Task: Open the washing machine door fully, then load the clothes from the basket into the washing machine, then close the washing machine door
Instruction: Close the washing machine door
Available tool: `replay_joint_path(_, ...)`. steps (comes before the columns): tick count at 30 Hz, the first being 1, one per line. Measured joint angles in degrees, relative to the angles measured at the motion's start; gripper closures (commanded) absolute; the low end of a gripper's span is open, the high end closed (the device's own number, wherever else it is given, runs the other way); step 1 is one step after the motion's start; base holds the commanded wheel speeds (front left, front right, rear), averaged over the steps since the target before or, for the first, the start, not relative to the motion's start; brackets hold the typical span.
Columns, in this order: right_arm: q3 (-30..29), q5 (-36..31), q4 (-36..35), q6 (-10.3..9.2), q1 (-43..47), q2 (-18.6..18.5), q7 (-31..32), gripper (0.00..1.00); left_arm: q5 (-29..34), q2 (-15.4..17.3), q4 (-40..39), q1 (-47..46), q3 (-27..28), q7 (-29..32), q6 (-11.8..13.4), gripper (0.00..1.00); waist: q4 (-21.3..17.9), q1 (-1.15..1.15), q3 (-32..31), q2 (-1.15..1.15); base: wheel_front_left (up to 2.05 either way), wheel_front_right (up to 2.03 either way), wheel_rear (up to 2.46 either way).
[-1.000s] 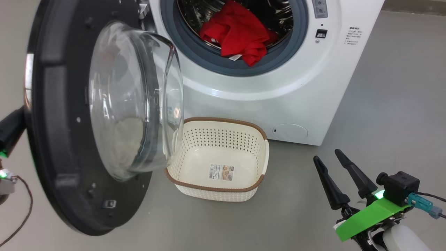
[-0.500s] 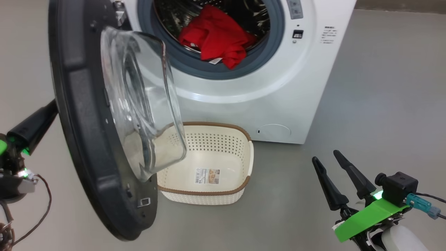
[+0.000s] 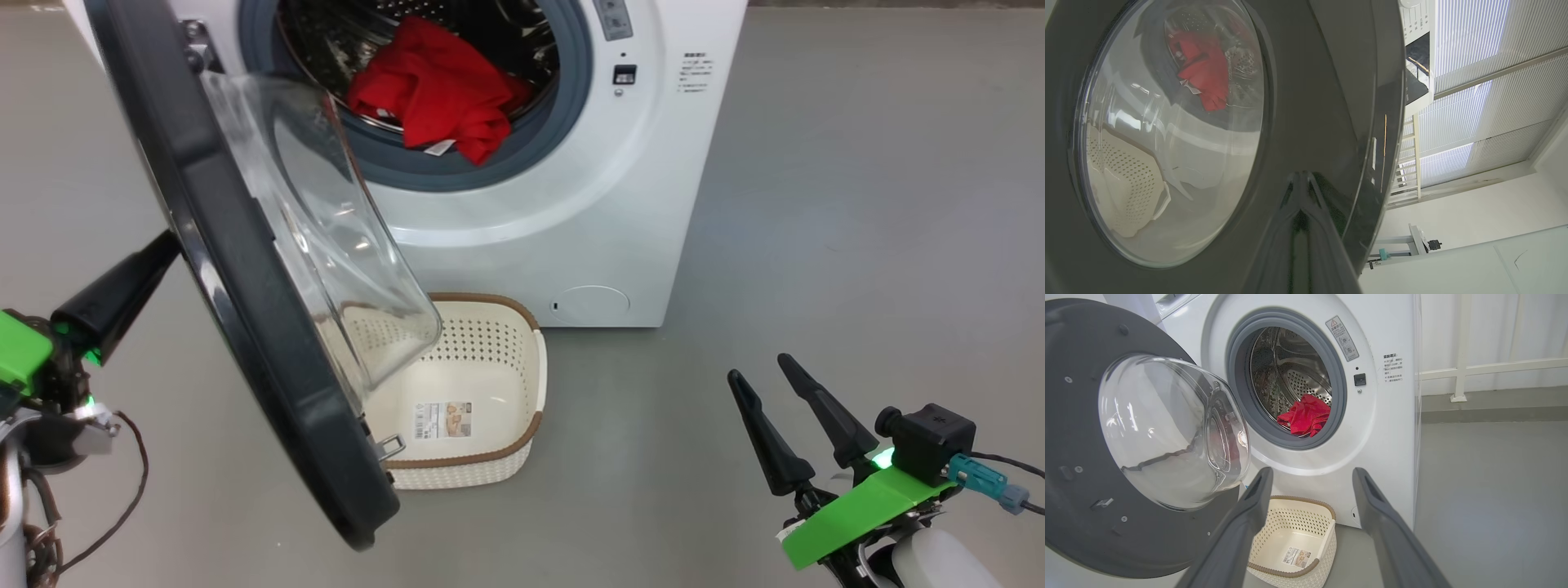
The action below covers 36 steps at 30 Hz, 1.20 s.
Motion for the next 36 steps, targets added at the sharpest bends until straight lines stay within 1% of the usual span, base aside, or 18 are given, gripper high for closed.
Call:
replay_joint_path(10, 0.11, 0.0, -0.11, 0.0, -0.01, -0.09, 0.0, 0.0, 0.91, -1.77, -0.71, 0.25, -1.07, -1.58, -0.11, 1.0, -2.58, 0.0, 1.09, 0.0, 0.0, 0.0, 0.0)
replay_joint_path(18, -0.01, 0.0, -0.14, 0.0, -0.02, 0.1, 0.0, 0.0, 1.0, -2.18, -0.74, 0.1, -1.8, -1.97, -0.16, 1.0, -3.9, 0.0, 1.57, 0.0, 0.0, 0.0, 0.0)
replay_joint_path(29, -0.16, -0.01, -0.15, 0.0, -0.12, 0.42, 0.0, 0.0, 2.47, -3.57, 0.82, -2.37, -3.74, -3.09, -1.7, 1.0, -5.05, 0.0, 1.94, 0.0, 0.0, 0.0, 0.0)
replay_joint_path(36, -0.22, -0.01, -0.2, 0.0, -0.31, 0.65, 0.0, 0.0, 3.41, -3.68, 2.6, -3.91, -3.97, -4.14, -3.02, 1.0, -6.97, 0.0, 2.37, 0.0, 0.0, 0.0, 0.0)
